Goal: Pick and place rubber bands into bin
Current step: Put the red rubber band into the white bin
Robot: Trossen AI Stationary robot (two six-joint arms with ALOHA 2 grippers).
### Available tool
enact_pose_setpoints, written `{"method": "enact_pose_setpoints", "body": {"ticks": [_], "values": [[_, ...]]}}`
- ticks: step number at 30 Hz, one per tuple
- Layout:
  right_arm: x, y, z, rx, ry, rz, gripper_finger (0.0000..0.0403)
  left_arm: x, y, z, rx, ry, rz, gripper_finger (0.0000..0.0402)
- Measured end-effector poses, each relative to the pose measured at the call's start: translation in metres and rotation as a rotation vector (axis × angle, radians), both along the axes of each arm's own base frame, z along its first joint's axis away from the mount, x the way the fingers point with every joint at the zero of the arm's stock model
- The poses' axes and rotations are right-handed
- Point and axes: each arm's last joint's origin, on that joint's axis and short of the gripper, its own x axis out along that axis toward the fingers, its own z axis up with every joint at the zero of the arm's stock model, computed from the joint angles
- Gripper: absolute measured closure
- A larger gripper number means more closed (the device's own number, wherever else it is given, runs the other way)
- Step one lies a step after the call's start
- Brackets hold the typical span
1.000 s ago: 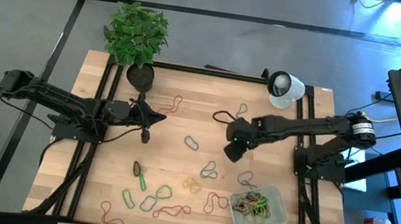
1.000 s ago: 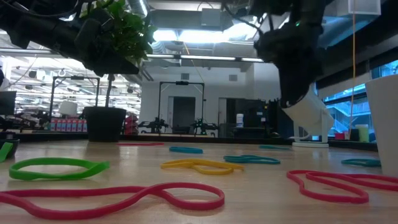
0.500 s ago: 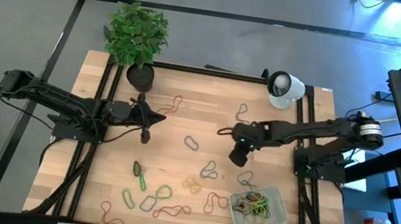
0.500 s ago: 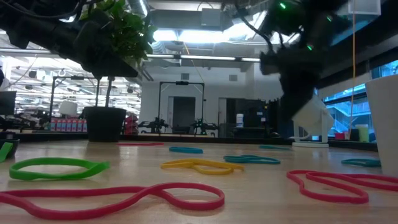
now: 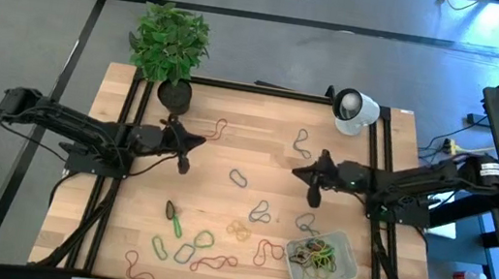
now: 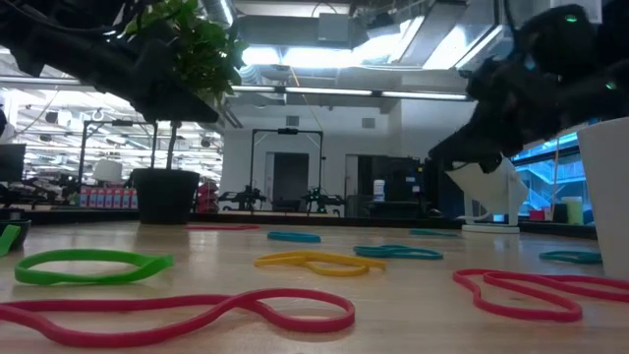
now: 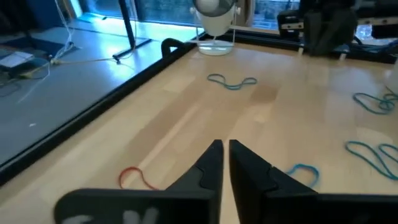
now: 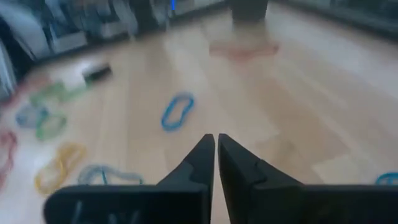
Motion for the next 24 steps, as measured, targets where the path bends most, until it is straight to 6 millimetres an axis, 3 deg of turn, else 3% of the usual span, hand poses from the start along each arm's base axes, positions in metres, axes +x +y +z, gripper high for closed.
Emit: {"method": "enact_pose_setpoints", "body": {"ticks": [3, 10, 17, 24], "values": [[-0.01, 0.0, -0.005, 0.048, -0.08, -0.015, 0.0379, 0.0, 0.005, -0.001, -0.048, -0.011, 0.039, 0.0345], [-0.02, 0.0, -0.017, 0.143, -0.057, -0.044, 0.0395, 0.003, 0.023, -0.008, -0.038, -0.007, 0.268, 0.0266], [-0.021, 0.0, -0.019, 0.138, -0.042, -0.043, 0.0391, 0.018, 0.036, -0.029, -0.103, 0.102, 0.3, 0.0265], [-0.022, 0.0, -0.02, 0.139, -0.042, -0.042, 0.0383, 0.056, 0.057, -0.039, -0.149, 0.342, 0.316, 0.0279]]}}
